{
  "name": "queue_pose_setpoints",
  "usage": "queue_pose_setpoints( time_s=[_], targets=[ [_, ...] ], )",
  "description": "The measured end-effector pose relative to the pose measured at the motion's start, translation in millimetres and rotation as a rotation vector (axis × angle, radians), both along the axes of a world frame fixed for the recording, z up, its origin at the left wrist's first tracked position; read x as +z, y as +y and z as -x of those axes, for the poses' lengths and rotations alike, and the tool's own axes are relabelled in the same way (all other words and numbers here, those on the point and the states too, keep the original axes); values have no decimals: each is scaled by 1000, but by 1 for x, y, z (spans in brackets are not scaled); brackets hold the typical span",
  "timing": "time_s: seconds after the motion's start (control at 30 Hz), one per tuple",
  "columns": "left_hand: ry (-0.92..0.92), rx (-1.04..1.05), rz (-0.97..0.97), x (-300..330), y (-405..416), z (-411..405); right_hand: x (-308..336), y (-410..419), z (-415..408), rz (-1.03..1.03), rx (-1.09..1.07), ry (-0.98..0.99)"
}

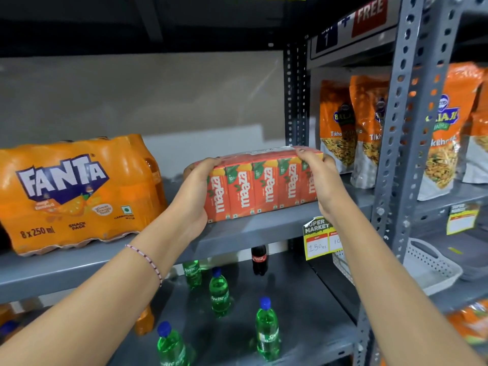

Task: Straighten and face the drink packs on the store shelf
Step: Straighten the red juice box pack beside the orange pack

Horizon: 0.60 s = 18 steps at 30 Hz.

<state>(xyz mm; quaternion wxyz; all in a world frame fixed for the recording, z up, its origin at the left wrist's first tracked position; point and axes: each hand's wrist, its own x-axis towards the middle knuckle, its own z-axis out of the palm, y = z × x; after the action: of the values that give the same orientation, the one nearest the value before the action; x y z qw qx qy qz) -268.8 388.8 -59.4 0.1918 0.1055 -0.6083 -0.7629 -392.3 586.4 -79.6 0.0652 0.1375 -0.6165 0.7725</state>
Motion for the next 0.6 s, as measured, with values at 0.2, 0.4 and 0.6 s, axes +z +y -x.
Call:
queue_pose_setpoints(
  time_s=[0.2, 0.4, 0.6],
  targets=[
    [-7, -2, 14, 2, 0, -2, -1, -2, 2, -40, -66, 21],
    [-6, 25, 259, 11, -12, -27, 0, -3, -13, -31, -112, 32],
    [586, 568, 589, 14, -137, -132, -5, -64, -97, 35, -439, 548]
  ],
)
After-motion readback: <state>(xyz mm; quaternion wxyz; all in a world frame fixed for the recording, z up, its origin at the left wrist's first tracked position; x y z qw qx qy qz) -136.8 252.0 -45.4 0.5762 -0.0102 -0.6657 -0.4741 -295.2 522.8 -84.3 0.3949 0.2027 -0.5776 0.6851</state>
